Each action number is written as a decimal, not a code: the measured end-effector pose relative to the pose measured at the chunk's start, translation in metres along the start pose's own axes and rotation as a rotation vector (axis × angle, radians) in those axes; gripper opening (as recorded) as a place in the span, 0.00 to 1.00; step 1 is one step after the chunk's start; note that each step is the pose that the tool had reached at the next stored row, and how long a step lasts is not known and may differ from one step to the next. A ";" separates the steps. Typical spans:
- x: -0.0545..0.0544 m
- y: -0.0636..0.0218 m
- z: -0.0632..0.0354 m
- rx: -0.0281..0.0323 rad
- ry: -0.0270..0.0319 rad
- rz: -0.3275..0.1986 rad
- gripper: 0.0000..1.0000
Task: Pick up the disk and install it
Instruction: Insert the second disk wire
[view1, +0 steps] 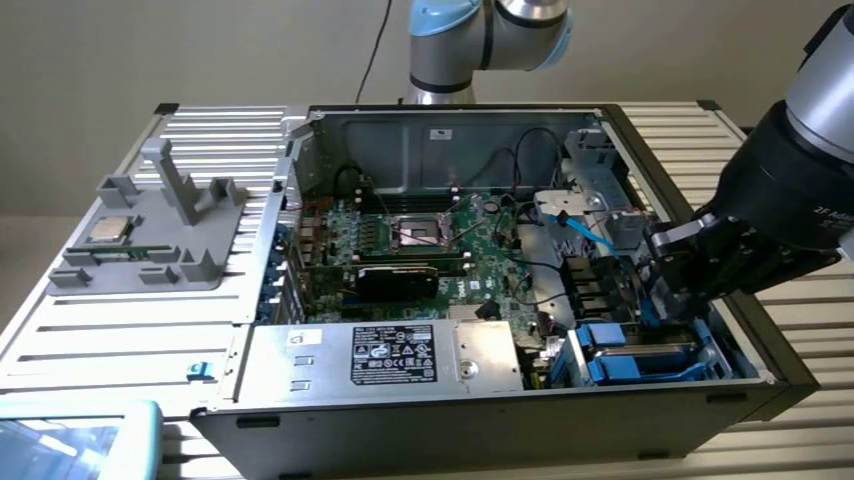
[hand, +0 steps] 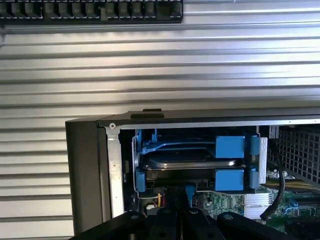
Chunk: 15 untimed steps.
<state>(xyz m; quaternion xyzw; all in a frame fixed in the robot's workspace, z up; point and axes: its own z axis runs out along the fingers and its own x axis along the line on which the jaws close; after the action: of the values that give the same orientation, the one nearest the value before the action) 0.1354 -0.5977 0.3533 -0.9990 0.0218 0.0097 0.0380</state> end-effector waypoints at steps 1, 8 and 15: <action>0.000 0.0001 0.0017 0.0006 -0.0001 0.000 0.11; 0.000 0.0009 0.0091 0.0072 -0.0006 0.000 0.11; 0.000 0.0019 0.0139 0.0116 -0.0025 0.000 0.11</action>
<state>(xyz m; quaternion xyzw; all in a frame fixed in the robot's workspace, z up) 0.1354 -0.5986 0.3394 -0.9987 0.0218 0.0109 0.0438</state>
